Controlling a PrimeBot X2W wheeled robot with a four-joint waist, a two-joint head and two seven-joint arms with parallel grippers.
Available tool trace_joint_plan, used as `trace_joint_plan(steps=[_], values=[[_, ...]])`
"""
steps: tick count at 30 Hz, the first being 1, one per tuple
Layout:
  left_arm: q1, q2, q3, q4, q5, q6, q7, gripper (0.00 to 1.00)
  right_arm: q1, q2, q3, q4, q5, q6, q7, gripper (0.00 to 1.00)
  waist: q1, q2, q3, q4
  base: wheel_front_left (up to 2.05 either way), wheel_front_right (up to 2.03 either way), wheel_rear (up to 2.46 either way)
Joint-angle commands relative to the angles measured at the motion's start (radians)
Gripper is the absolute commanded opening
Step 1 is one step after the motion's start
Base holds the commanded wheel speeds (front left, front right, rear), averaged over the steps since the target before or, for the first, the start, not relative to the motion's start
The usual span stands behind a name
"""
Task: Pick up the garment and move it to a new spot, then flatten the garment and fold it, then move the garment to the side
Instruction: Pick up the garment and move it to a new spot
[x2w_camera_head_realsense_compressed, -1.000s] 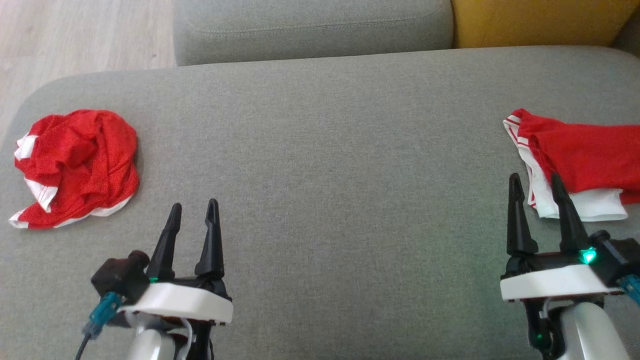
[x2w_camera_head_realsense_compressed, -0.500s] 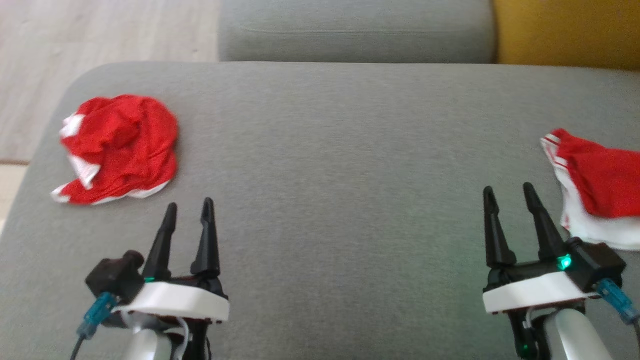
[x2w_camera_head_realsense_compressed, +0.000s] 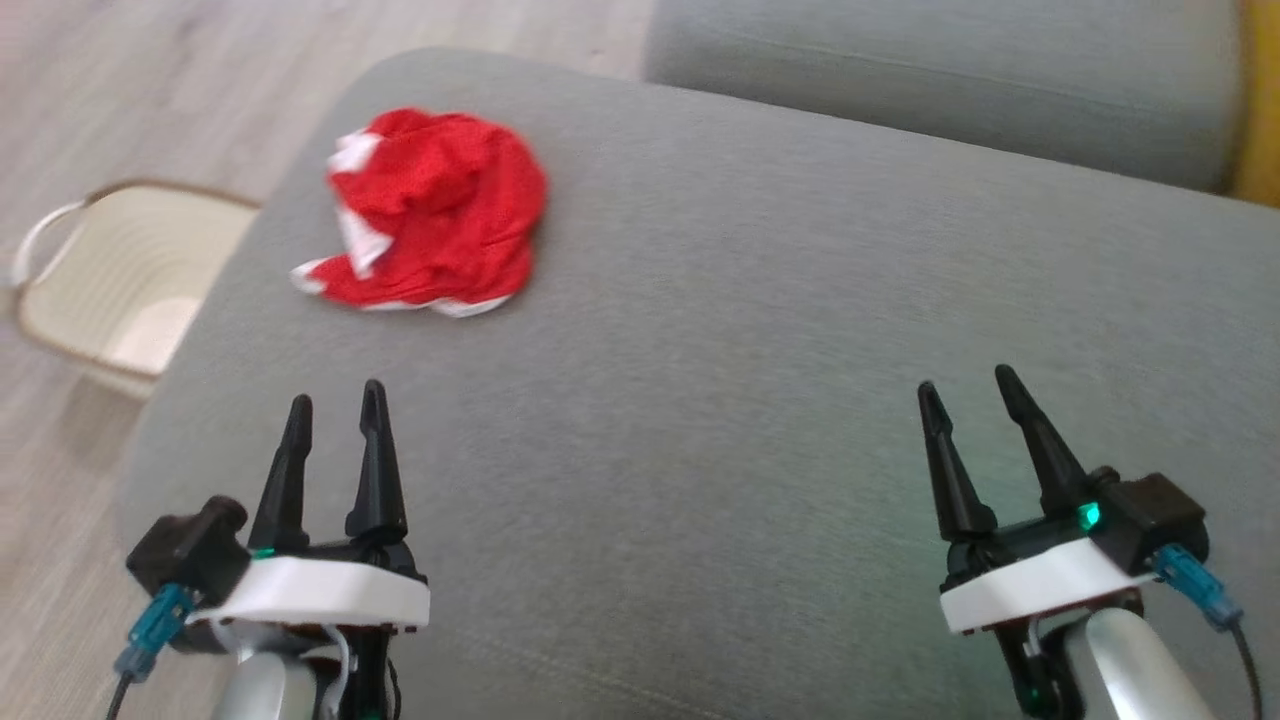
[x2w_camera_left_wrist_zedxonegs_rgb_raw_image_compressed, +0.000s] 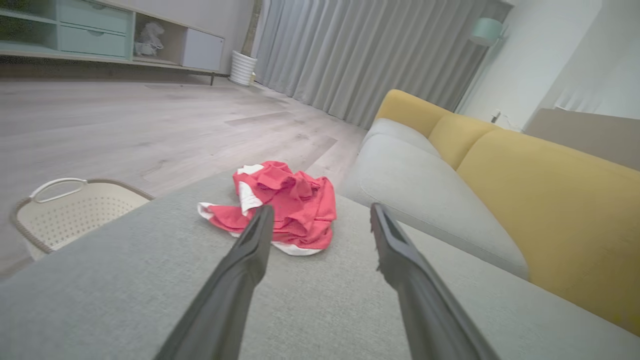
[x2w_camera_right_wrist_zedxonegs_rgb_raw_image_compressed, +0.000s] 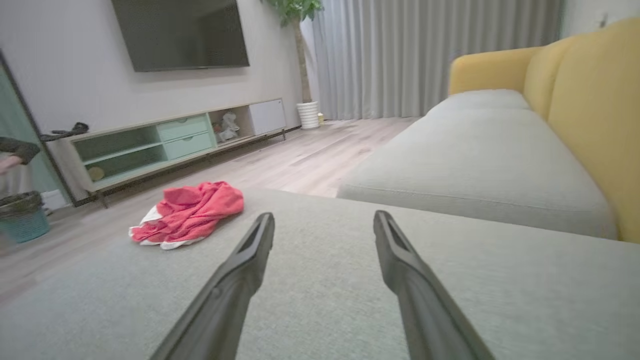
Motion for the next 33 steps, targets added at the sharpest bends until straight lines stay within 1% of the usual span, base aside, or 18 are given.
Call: trace_joint_plan(steps=[1, 7, 11, 17, 22, 26, 30, 33], values=[[-0.023, 0.004, 0.036, -0.036, -0.010, 0.005, -0.005, 1.00, -0.039, -0.010, 0.025, -0.026, 0.008, -0.001, -0.011, 1.00, 0.0000, 0.0000, 0.009, 0.059, 0.00, 0.00, 0.00], [-0.003, 0.004, 0.042, -0.039, -0.012, 0.009, -0.005, 1.00, -0.036, -0.003, 0.054, -0.012, 0.011, -0.001, -0.011, 1.00, 0.0000, 0.0000, 0.004, 0.119, 0.00, 0.00, 0.00], [-0.003, 0.004, 0.039, -0.039, -0.013, 0.011, -0.005, 1.00, -0.035, -0.001, 0.053, -0.009, 0.012, -0.001, -0.011, 1.00, 0.0000, 0.0000, 0.008, 0.138, 0.00, 0.00, 0.00], [-0.016, 0.004, 0.043, -0.034, -0.021, 0.021, -0.005, 1.00, -0.034, 0.010, 0.055, 0.001, 0.030, -0.001, -0.011, 1.00, 0.0000, 0.0000, 0.008, 0.142, 0.00, 0.00, 0.00], [-0.028, 0.004, 0.065, -0.036, -0.012, 0.014, -0.005, 1.00, -0.045, 0.010, 0.064, -0.005, 0.032, -0.001, -0.011, 1.00, 0.0000, 0.0000, 0.027, 0.121, 0.00, 0.00, 0.00], [-0.056, 0.004, 0.090, -0.025, -0.016, 0.002, -0.005, 1.00, -0.051, 0.013, 0.032, -0.016, 0.047, -0.001, -0.011, 1.00, 0.0000, 0.0000, 0.066, 0.097, 0.00, 0.00, 0.00], [-0.117, 0.004, 0.113, 0.024, 0.018, -0.020, -0.005, 1.00, -0.068, -0.008, 0.001, -0.043, 0.038, -0.001, -0.003, 1.00, 0.0000, 0.0000, 0.117, 0.066, 0.00, 0.00, 0.00], [-0.187, 0.004, 0.140, 0.089, 0.039, -0.034, -0.005, 1.00, -0.080, -0.029, -0.041, -0.085, 0.022, -0.001, 0.016, 1.00, 0.0000, 0.0000, 0.161, 0.045, 0.00, 0.00, 0.00]])
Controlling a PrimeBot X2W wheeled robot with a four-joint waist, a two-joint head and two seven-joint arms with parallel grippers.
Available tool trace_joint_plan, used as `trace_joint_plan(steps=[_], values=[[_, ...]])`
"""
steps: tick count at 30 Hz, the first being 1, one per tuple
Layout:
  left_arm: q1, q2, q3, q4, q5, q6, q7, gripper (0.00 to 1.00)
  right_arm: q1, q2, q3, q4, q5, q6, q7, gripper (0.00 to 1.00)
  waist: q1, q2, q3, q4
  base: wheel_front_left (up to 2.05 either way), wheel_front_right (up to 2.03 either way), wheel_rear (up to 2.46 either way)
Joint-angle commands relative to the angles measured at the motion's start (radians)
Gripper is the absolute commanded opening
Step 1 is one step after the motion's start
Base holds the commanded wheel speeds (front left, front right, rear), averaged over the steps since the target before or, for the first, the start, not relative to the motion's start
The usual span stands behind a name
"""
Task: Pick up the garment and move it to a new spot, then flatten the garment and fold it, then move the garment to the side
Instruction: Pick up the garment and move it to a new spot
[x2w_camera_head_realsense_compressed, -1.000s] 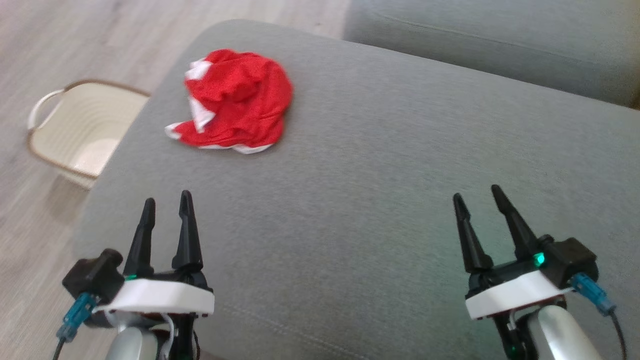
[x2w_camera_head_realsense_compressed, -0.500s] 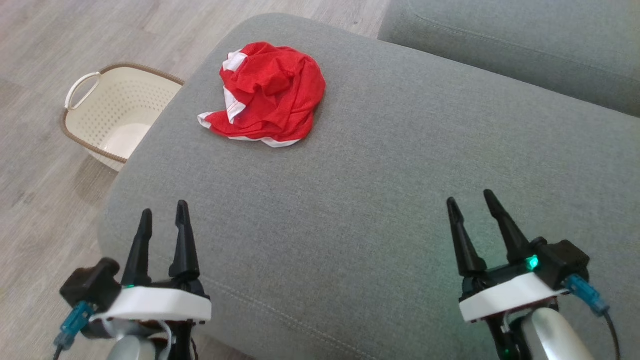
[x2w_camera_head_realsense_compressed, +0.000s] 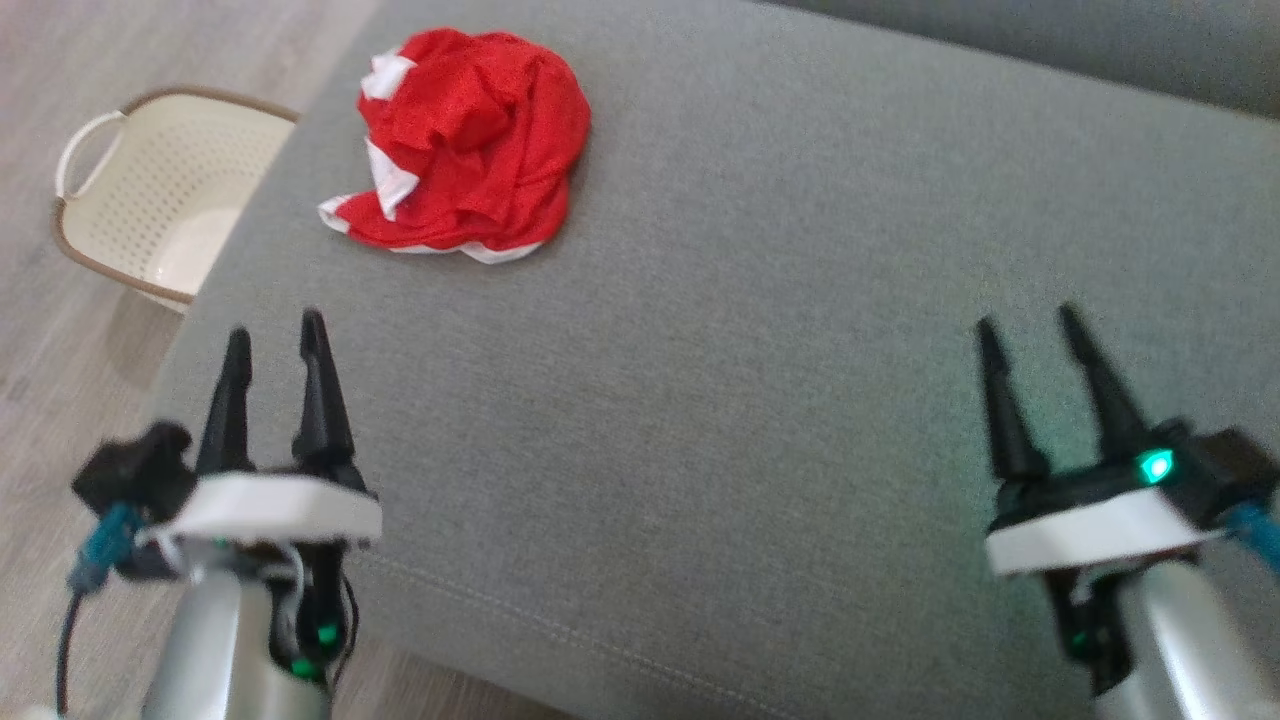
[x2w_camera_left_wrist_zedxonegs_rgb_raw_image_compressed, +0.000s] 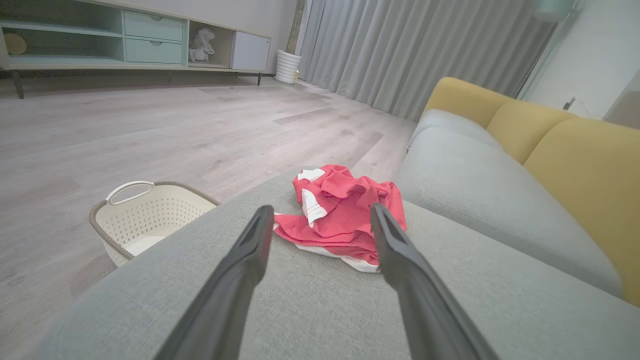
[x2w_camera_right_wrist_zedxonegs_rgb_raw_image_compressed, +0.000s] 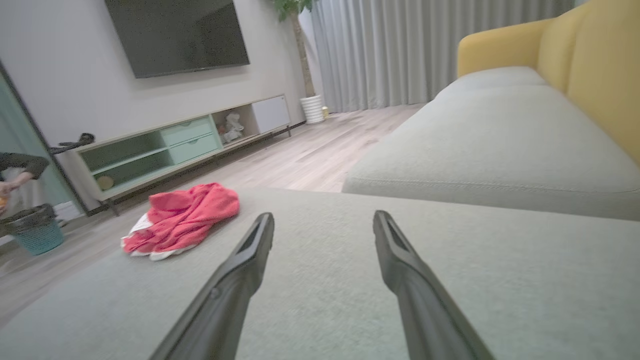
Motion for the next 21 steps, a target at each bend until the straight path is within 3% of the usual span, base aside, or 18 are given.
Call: trace_joint_plan(steps=[1, 11, 21], values=[[-0.096, 0.009, 0.056, 0.021, 0.016, -0.011, -0.005, 1.00, -0.047, -0.027, -0.014, -0.067, -0.016, -0.001, 0.014, 1.00, 0.0000, 0.0000, 0.056, -0.034, 0.00, 0.00, 0.00], [-0.448, 0.092, 0.082, 0.394, 0.019, -0.052, 0.070, 1.00, -0.072, -0.088, -0.156, -0.306, -0.058, -0.001, 0.132, 1.00, 0.0000, 0.0000, 0.216, -0.102, 0.00, 0.00, 0.00], [-0.705, 0.177, 0.029, 0.672, 0.047, -0.086, 0.166, 1.00, -0.089, -0.107, -0.168, -0.422, -0.065, -0.001, 0.193, 1.00, 0.0000, 0.0000, 0.322, -0.160, 0.00, 0.00, 0.00]])
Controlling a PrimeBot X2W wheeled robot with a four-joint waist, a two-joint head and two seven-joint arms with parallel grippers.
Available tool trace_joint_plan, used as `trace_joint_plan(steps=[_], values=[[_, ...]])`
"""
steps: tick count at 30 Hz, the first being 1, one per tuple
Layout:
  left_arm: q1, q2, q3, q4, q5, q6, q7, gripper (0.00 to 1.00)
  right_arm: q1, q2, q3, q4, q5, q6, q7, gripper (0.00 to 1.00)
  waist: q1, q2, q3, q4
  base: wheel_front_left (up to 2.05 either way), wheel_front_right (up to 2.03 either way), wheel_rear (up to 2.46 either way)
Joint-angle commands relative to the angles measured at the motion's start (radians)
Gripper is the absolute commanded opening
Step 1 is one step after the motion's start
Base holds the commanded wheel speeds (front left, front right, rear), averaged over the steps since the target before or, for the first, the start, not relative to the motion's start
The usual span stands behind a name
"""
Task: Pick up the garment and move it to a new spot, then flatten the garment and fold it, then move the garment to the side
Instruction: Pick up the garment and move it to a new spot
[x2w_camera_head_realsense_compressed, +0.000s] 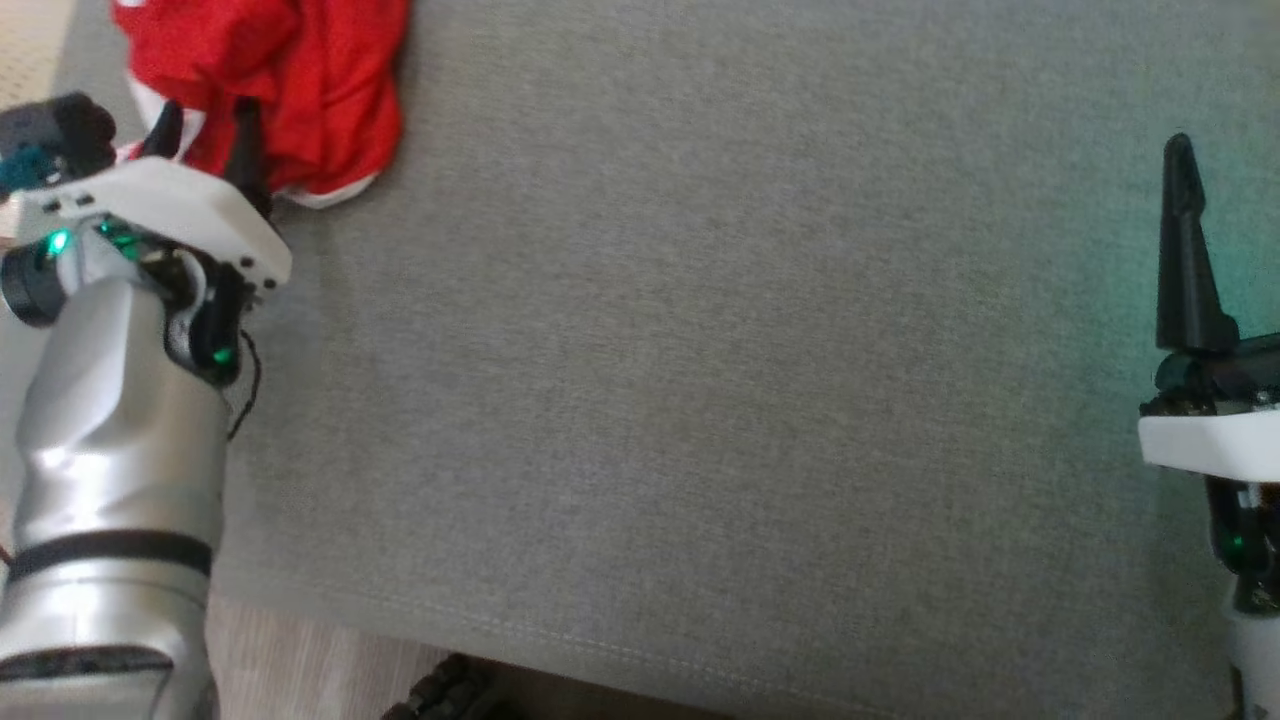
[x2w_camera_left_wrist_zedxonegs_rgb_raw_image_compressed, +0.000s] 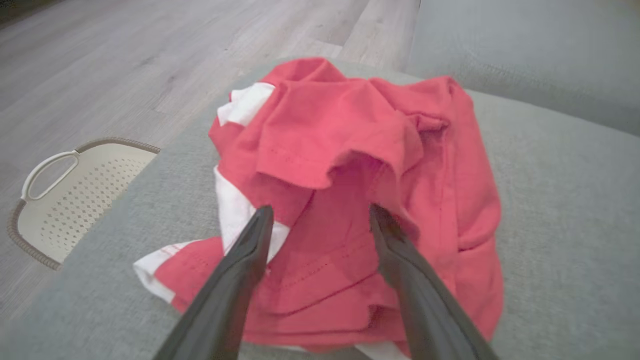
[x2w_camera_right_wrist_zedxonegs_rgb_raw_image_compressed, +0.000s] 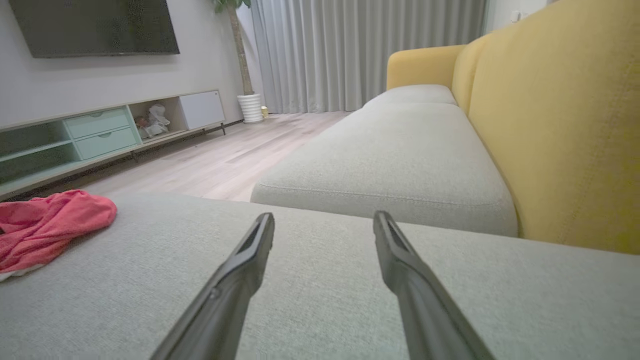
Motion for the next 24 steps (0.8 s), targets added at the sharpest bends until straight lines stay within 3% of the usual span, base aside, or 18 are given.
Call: trace_joint_plan(steps=[1, 8, 9, 10, 17, 24], values=[[-0.039, 0.064, 0.018, 0.001, 0.011, -0.001, 0.004, 1.00, -0.013, -0.014, 0.019, -0.043, -0.007, -0.001, 0.005, 1.00, -0.0003, 0.0001, 0.033, -0.030, 0.00, 0.00, 0.00], [-0.147, 0.089, -0.024, 0.189, 0.030, -0.015, 0.038, 1.00, -0.023, -0.008, 0.006, -0.049, -0.009, -0.001, -0.002, 1.00, -0.0003, 0.0001, 0.071, -0.066, 0.00, 0.00, 0.00], [-0.155, 0.091, -0.029, 0.206, 0.030, -0.019, 0.040, 0.28, -0.023, -0.008, 0.005, -0.047, -0.009, -0.001, -0.004, 1.00, -0.0003, 0.0001, 0.071, -0.068, 0.00, 0.00, 0.00], [-0.161, 0.091, -0.035, 0.220, 0.030, -0.022, 0.038, 0.00, -0.024, -0.006, 0.004, -0.045, -0.009, -0.001, -0.006, 1.00, -0.0003, 0.0001, 0.071, -0.070, 0.00, 0.00, 0.00], [-0.172, 0.095, -0.056, 0.287, 0.022, -0.034, -0.023, 0.00, -0.032, 0.005, 0.011, -0.017, -0.009, -0.001, -0.022, 1.00, -0.0003, 0.0001, 0.039, -0.073, 0.00, 0.00, 0.00], [-0.165, 0.090, -0.092, 0.266, 0.028, -0.040, -0.137, 0.00, -0.038, 0.019, 0.024, 0.024, -0.003, -0.001, -0.043, 1.00, -0.0003, 0.0001, -0.038, -0.073, 0.00, 0.00, 0.00]])
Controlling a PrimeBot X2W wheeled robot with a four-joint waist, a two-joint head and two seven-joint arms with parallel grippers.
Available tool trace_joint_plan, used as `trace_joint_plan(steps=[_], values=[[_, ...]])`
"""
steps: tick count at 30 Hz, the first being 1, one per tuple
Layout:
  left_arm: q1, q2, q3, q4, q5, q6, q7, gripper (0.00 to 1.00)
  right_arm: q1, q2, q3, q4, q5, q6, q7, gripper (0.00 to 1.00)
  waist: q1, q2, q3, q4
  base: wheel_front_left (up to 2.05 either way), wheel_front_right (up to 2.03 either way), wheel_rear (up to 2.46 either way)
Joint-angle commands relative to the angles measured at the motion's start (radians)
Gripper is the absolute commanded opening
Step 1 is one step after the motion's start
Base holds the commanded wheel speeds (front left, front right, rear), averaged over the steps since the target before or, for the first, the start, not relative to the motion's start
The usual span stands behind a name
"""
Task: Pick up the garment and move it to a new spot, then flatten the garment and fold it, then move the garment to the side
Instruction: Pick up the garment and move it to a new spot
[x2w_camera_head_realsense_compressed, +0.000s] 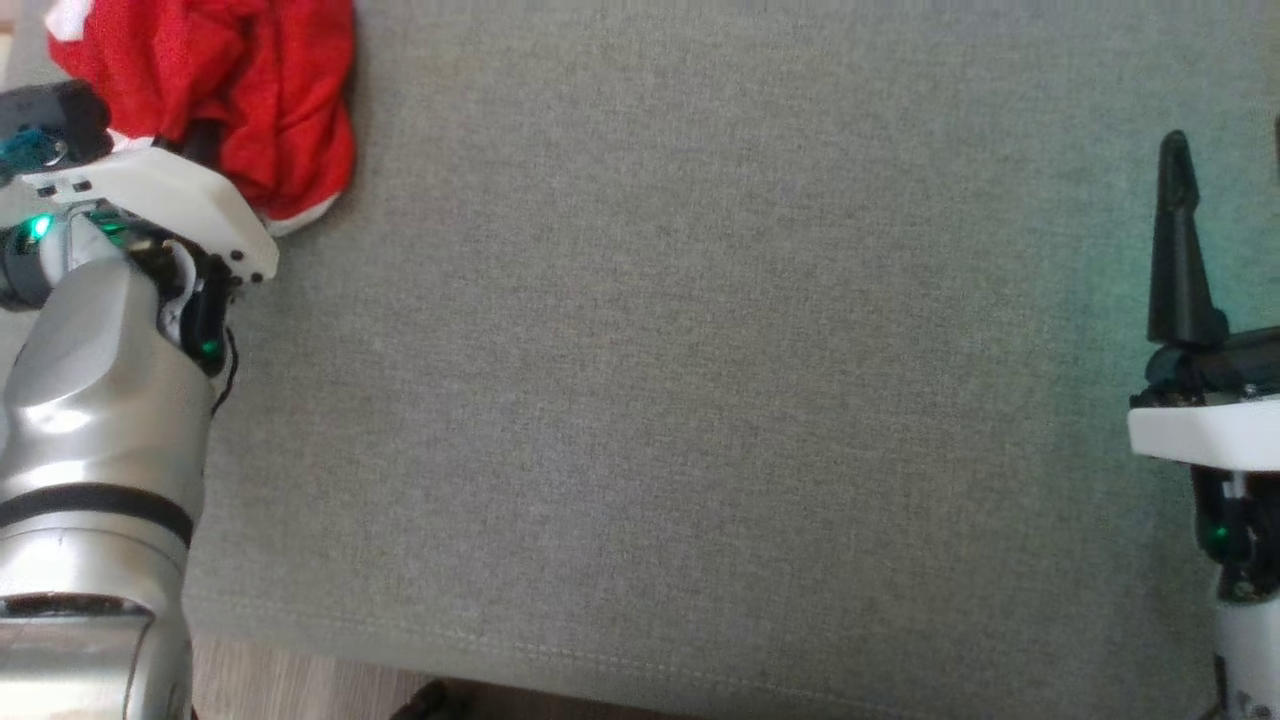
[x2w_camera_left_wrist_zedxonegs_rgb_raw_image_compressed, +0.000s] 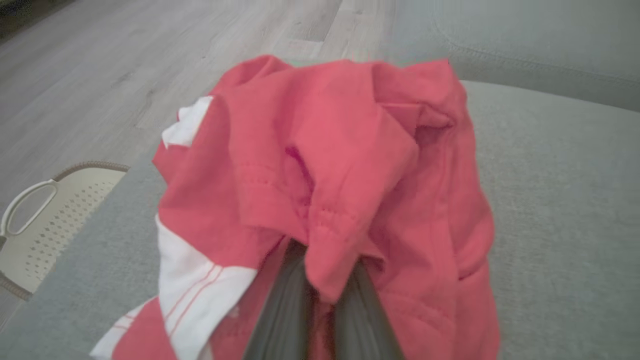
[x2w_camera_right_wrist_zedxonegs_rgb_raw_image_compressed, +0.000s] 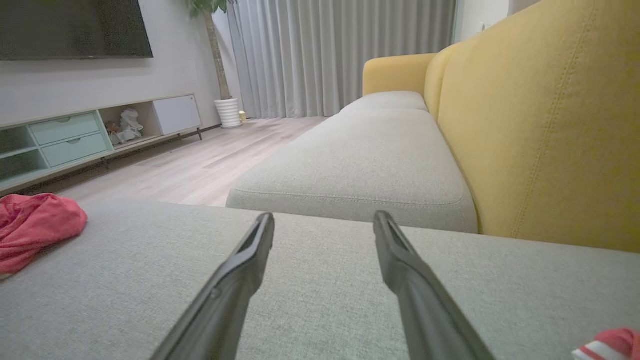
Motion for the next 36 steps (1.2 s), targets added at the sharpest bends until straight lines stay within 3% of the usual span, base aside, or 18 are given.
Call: trace_joint_plan(steps=[1, 13, 22, 29, 36], values=[[-0.004, 0.049, 0.006, -0.040, 0.006, -0.004, -0.020, 0.00, -0.015, 0.006, 0.025, -0.023, 0.002, -0.001, -0.011, 1.00, 0.0000, 0.0000, -0.036, -0.002, 0.00, 0.00, 0.00], [0.062, -0.019, -0.122, -0.241, 0.010, -0.006, -0.043, 0.00, -0.016, 0.056, 0.053, 0.065, 0.021, -0.001, -0.066, 1.00, 0.0000, 0.0000, -0.193, -0.044, 0.00, 0.00, 0.00], [0.137, -0.109, -0.207, -0.463, 0.007, 0.019, 0.044, 0.00, -0.025, 0.087, 0.064, 0.102, 0.031, -0.001, -0.098, 1.00, 0.0000, 0.0000, -0.249, -0.117, 0.00, 0.00, 0.00], [0.231, -0.147, -0.342, -0.628, -0.037, 0.100, 0.118, 0.00, -0.040, 0.097, 0.073, 0.117, 0.041, -0.001, -0.114, 1.00, 0.0000, 0.0000, -0.249, -0.183, 0.00, 0.00, 0.00], [0.259, -0.148, -0.600, -0.770, -0.229, 0.288, 0.107, 0.00, -0.070, 0.106, 0.103, 0.138, 0.052, -0.001, -0.128, 1.00, 0.0000, 0.0000, -0.223, -0.260, 0.00, 0.00, 0.00]])
